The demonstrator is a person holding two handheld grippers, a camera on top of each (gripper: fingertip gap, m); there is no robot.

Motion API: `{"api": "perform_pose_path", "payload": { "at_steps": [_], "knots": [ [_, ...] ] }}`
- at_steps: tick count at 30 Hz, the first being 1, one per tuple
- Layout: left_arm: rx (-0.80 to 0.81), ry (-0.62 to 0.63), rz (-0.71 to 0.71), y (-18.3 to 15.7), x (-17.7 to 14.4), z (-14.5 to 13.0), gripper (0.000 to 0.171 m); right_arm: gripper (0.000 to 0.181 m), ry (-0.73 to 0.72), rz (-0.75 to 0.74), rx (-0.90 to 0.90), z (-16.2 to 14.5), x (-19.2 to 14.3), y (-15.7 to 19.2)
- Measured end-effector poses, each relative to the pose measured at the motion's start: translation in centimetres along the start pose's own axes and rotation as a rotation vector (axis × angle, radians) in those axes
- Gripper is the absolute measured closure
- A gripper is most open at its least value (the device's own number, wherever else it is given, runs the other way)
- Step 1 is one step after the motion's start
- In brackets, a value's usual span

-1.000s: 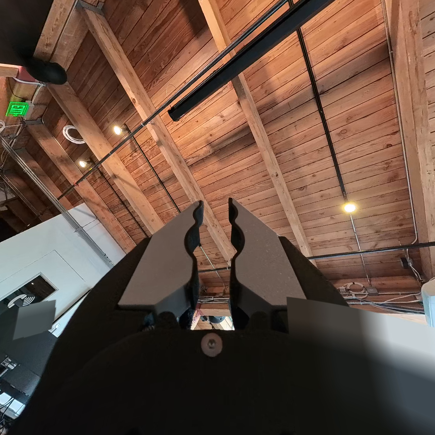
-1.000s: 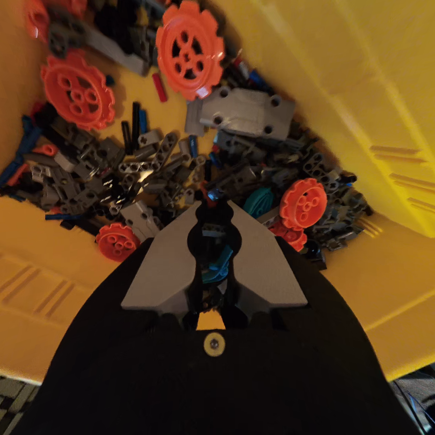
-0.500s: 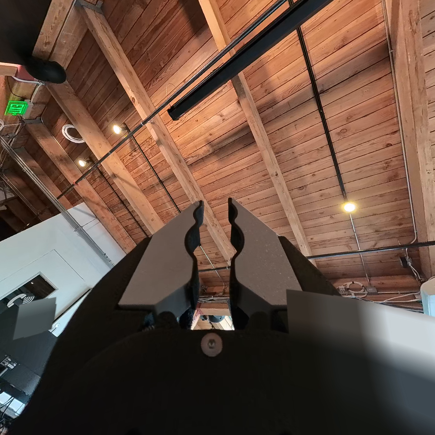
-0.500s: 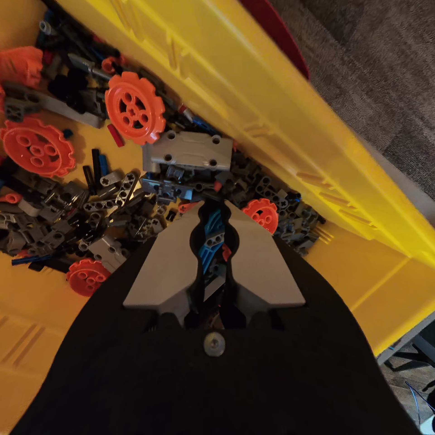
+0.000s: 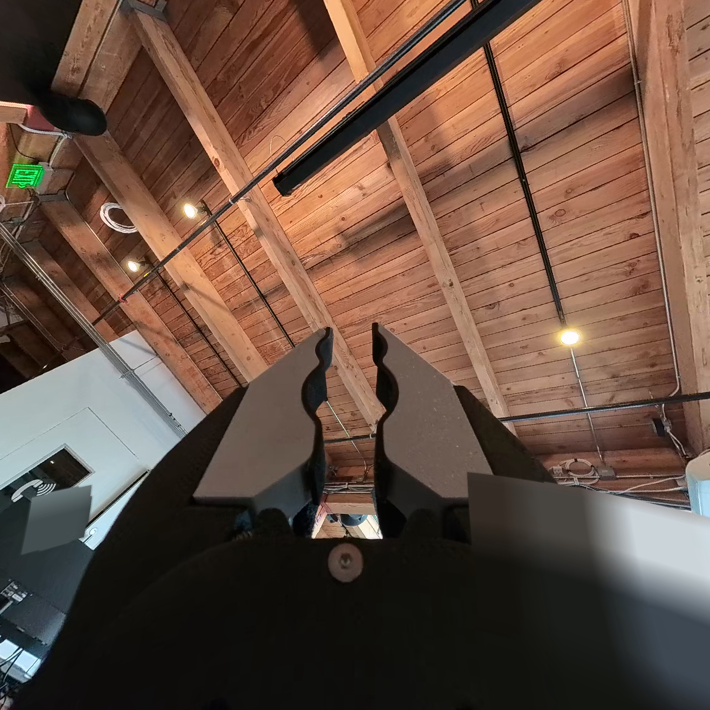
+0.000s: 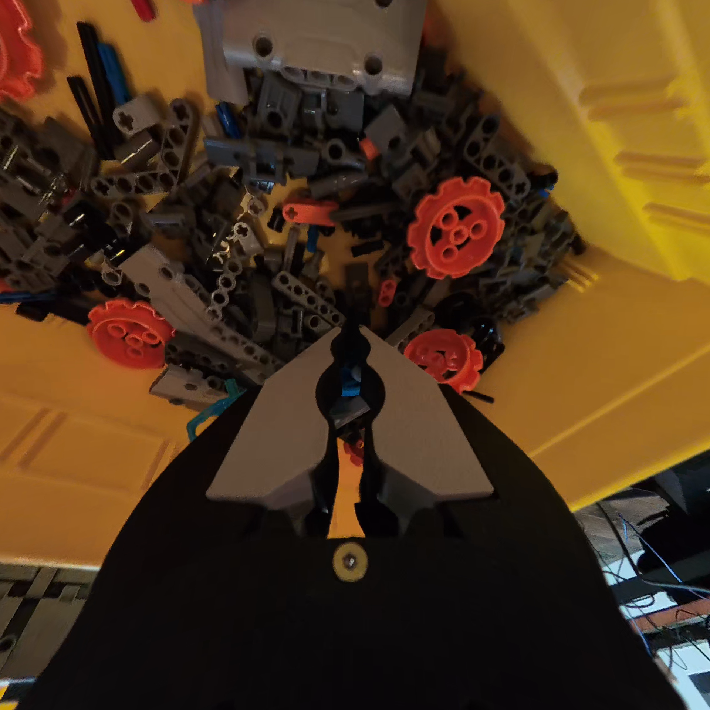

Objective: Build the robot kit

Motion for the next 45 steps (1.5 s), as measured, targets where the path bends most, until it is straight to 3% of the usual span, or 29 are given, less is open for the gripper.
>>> {"api": "perform_pose_path", "payload": {
  "at_steps": [10, 14, 19, 22, 28, 31, 45],
  "knots": [
    [0.001, 0.001, -0.001, 0.0, 0.0, -0.1, 0.154, 0.173, 0.001, -0.005, 0.013, -1.7, -2.8, -0.9],
    [0.001, 0.001, -0.002, 0.0, 0.0, -0.1, 0.154, 0.170, 0.026, 0.046, 0.003, -2.2, -2.2, -0.3],
    [0.002, 0.001, -0.002, -0.1, 0.0, -0.1, 0.154, 0.173, -0.070, -0.004, -0.070, -0.2, -2.3, 0.2],
    [0.001, 0.004, -0.002, 0.0, 0.1, -0.1, 0.154, 0.171, -0.119, 0.038, -0.095, 1.3, -2.0, 0.4],
    [-0.003, 0.001, -0.001, 0.1, 0.0, -0.1, 0.154, 0.158, -0.065, 0.132, -0.163, 2.2, 0.3, 0.9],
    [-0.004, -0.001, -0.001, 0.0, 0.0, 0.0, 0.154, 0.168, -0.038, 0.154, -0.167, 1.9, 0.5, 1.0],
    [-0.004, -0.003, -0.004, -0.1, -0.1, 0.1, 0.154, 0.170, 0.052, 0.180, -0.152, -0.6, -0.9, 1.3]
  ]
}}
Point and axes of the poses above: each gripper's, where its closed fingertips meet, x out along the fingers, z out of its top, y = z × x across the jaws, the point moved 9 cm from there along -x, back along the fingers
